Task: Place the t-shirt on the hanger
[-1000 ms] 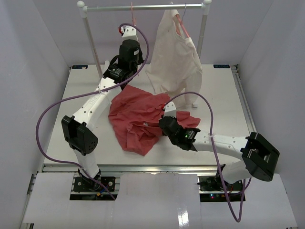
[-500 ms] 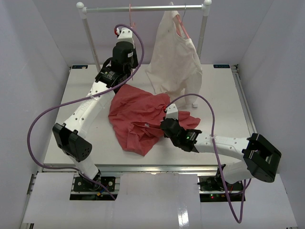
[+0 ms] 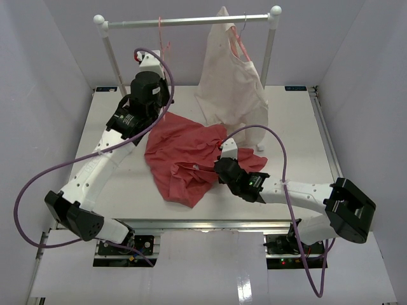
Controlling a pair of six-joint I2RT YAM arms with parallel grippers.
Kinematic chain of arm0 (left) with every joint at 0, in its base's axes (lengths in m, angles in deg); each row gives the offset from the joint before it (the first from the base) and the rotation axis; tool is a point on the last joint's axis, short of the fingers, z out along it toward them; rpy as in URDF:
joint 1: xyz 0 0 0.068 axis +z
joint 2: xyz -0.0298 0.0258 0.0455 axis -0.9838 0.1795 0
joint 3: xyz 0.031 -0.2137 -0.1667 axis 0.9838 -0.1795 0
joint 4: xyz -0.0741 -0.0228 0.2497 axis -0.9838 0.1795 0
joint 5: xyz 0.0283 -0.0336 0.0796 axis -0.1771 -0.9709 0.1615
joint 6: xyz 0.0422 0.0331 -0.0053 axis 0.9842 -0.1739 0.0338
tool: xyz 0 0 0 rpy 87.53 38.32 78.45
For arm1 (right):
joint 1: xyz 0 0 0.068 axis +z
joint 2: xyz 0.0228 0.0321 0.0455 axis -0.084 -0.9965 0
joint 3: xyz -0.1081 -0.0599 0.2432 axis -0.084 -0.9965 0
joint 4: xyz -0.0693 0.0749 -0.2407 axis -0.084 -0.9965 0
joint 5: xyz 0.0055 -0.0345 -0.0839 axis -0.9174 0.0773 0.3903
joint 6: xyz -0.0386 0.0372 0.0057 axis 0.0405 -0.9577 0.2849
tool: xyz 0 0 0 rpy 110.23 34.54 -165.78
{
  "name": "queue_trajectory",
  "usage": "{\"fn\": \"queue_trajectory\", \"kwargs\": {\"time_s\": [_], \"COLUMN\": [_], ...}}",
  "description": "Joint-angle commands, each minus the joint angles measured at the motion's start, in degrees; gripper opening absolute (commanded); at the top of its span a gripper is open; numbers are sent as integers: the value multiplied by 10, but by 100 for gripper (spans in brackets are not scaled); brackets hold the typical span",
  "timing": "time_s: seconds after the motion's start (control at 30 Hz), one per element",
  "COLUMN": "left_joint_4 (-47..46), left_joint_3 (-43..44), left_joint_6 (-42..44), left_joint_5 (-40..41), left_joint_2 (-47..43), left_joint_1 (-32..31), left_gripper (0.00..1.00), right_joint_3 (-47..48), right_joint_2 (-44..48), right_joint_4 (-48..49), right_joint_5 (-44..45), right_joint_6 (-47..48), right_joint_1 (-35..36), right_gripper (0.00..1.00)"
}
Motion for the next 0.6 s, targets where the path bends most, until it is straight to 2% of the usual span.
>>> {"fn": "queue_trajectory", "kwargs": {"time_s": [0.0, 0.23, 0.4, 0.57], "left_joint_4": [-57, -104, -136, -101], "left_joint_3": [-15, 36, 55, 35], "left_joint_6": [37, 82, 103, 87], "left_joint_5": [33, 45, 54, 31], "left_joint_2": [-41, 29, 23, -28], "left_joint_1": [1, 2, 2, 2], "left_gripper": [0, 0, 0, 0], "right_joint_3": [-7, -15, -23, -17], "right_joint_2": [19, 45, 62, 60], "right_joint_4": [13, 10, 8, 5], "right_joint_5": [9, 23, 32, 30], "right_joint_6": [-10, 0, 2, 4], "right_joint_1": [2, 2, 2, -3], "right_gripper": [8, 8, 8, 8]}}
